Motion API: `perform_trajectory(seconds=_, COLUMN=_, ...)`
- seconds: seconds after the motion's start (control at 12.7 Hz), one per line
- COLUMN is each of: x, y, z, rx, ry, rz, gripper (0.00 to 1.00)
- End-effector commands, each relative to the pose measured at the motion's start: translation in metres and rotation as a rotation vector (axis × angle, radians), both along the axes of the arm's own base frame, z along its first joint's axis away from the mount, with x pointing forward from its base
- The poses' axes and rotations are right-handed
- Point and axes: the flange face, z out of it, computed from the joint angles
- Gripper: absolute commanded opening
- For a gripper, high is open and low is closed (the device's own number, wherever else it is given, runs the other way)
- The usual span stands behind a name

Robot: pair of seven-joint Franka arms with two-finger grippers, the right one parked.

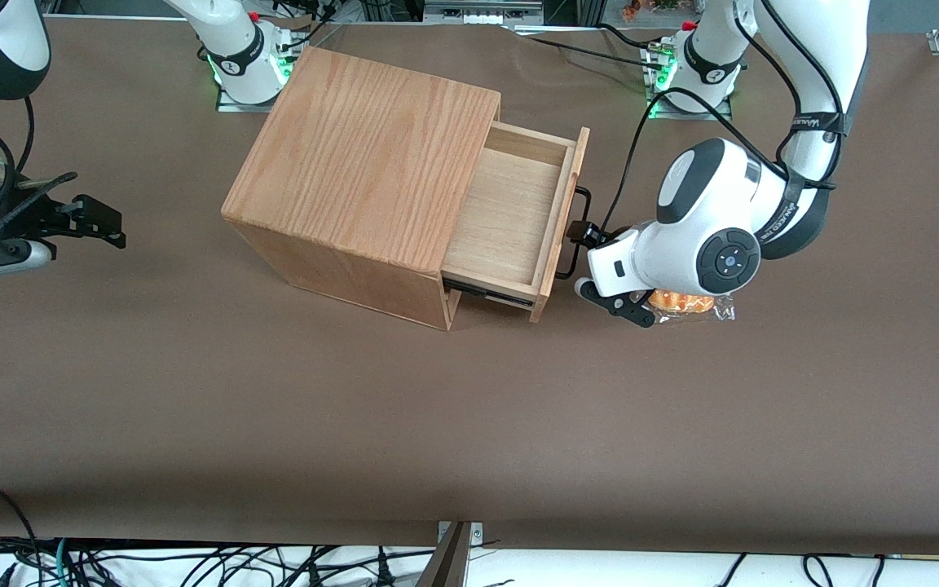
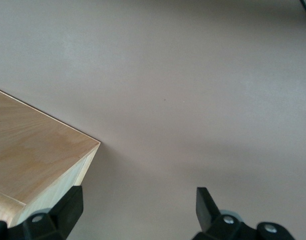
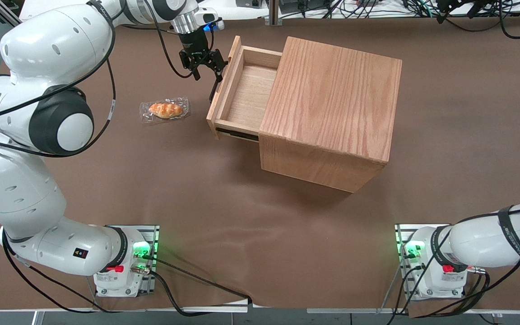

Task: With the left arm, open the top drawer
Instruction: 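Pull the handle with the left gripper, sliding the drawer out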

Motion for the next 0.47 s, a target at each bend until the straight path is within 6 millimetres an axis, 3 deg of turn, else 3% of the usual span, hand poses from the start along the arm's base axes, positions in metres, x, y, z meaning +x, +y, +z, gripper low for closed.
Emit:
perform_trajectory(seconds=0.0, x=0.0005, y=0.0219, z=0.0027, rx=0.002, ry=-0.006, rz=-0.048, gripper=1.0)
perform_trajectory(seconds=0.39, x=0.0028, y=0.0294, z=0.0029, rx=0.002, ry=-0.003, rz=-0.038, gripper=1.0)
